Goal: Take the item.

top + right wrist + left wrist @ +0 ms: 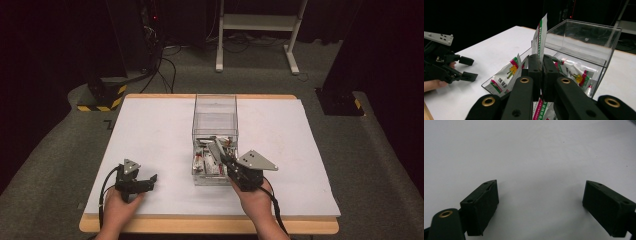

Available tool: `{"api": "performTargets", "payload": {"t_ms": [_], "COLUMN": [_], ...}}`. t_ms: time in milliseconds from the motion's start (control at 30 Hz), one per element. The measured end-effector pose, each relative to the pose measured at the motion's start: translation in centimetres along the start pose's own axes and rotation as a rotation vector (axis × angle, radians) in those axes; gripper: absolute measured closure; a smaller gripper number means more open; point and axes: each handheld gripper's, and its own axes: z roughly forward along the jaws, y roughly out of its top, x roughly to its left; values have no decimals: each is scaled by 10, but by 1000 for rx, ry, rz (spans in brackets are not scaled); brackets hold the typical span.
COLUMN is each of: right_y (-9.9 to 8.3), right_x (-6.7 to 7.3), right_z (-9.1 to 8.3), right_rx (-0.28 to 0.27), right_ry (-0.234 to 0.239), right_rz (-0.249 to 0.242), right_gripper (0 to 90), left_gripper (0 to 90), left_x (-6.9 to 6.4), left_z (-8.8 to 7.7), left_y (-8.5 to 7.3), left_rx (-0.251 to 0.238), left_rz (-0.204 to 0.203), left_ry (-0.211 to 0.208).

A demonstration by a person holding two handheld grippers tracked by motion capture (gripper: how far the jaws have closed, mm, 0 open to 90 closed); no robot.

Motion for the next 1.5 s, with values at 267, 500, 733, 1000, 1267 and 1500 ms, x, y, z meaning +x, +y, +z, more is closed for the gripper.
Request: {"api": "performTargets", "payload": {"t_ms": [267,500,733,1000,1267,1500], "right_y": [3,5,7,8,9,9], "right_x": [-7,-11,-16,-27,-42,-53], "right_z": [-8,-14,-20,-26,-31,-32], "right_rx": [-24,-37,-55,-69,-84,-82], "right_ry": [-21,-35,-61,-102,-141,-179], "right_rz": [8,10,8,18,37,39], "right_gripper": [883,884,884,884,884,884], "left_gripper": [136,136,136,136,137,137], "left_x": [0,0,0,0,0,0], "left_z": [0,0,0,0,0,0], "left_y": [0,0,0,0,0,0], "left_rx": [0,2,2,1,0,-1], "left_rz": [0,1,1,1,1,-1], "left_ry": [0,-1,-1,-1,0,0]}}
